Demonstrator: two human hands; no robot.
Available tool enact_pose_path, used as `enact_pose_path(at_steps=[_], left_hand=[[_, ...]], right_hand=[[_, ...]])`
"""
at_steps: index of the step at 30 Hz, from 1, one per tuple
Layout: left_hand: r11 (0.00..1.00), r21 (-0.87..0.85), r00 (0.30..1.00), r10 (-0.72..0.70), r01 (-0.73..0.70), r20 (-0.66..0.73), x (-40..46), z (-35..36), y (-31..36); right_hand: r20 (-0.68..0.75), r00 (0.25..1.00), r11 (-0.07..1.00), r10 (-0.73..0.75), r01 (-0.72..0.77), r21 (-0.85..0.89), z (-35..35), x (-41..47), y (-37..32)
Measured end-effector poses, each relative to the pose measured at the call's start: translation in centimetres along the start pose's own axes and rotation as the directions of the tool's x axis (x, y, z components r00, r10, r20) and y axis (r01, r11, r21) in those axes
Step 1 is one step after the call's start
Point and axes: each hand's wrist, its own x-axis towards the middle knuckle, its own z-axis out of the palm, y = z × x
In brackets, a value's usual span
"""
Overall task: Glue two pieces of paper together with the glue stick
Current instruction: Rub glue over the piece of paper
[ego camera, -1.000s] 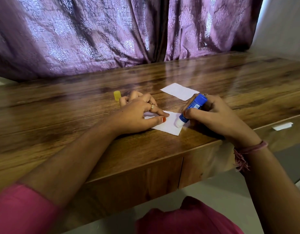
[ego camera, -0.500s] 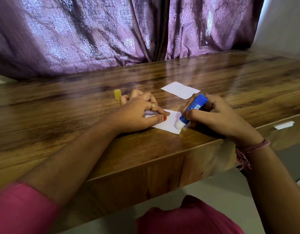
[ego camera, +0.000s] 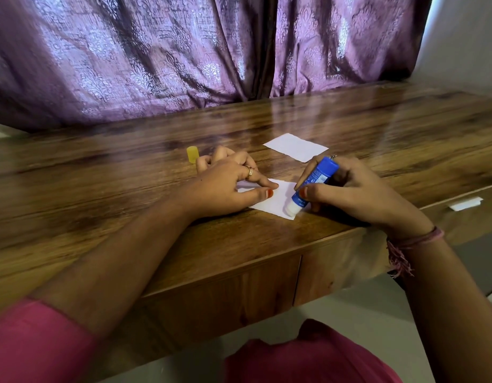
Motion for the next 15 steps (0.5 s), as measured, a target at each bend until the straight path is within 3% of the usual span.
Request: enact_pose_path(at_steps=[15], left_hand=[[1.0, -0.001, 1.0, -0.001, 0.001, 0.001, -0.09, 0.02, 0.07]], right_hand=[[0.043, 0.999, 1.0, -0.02, 0.019, 0.021, 0.04, -0.05, -0.19]])
